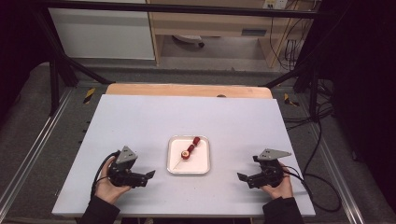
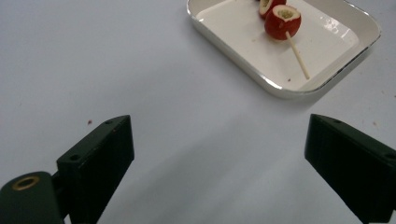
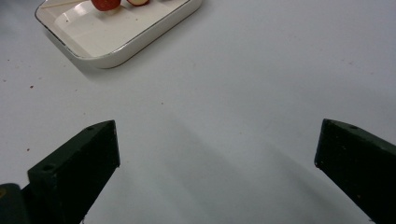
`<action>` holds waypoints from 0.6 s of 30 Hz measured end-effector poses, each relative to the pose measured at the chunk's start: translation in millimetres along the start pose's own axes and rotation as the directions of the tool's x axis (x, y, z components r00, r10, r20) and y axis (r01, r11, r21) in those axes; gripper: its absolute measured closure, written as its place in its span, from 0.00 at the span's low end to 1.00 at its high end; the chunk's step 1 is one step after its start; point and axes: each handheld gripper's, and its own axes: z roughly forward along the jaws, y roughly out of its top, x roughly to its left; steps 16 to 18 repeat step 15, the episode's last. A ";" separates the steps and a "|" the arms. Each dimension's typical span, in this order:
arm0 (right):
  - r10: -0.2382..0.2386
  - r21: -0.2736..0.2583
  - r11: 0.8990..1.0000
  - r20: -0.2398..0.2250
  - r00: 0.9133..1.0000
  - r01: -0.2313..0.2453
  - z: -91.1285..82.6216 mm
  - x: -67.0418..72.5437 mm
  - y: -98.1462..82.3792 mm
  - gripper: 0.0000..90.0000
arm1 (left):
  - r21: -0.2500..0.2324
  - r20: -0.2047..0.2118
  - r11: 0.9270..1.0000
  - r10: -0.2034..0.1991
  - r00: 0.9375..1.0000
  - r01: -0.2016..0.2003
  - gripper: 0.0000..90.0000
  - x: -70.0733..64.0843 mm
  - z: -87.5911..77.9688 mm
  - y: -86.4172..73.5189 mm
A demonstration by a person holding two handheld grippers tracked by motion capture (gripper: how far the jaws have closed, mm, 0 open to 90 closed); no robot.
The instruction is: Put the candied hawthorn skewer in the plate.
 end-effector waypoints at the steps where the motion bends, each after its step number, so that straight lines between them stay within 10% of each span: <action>1: 0.000 0.001 1.000 0.001 1.000 0.000 0.1 0.1 -0.2 0.01 | -0.012 -0.003 1.000 -0.006 1.000 0.006 0.09 1.7 -1.8 -6.1; 18: -0.008 0.021 1.000 -0.010 1.000 0.009 5.3 3.3 -3.6 0.00 | -0.046 0.010 0.999 -0.021 1.000 0.021 0.09 16.7 -11.3 -32.6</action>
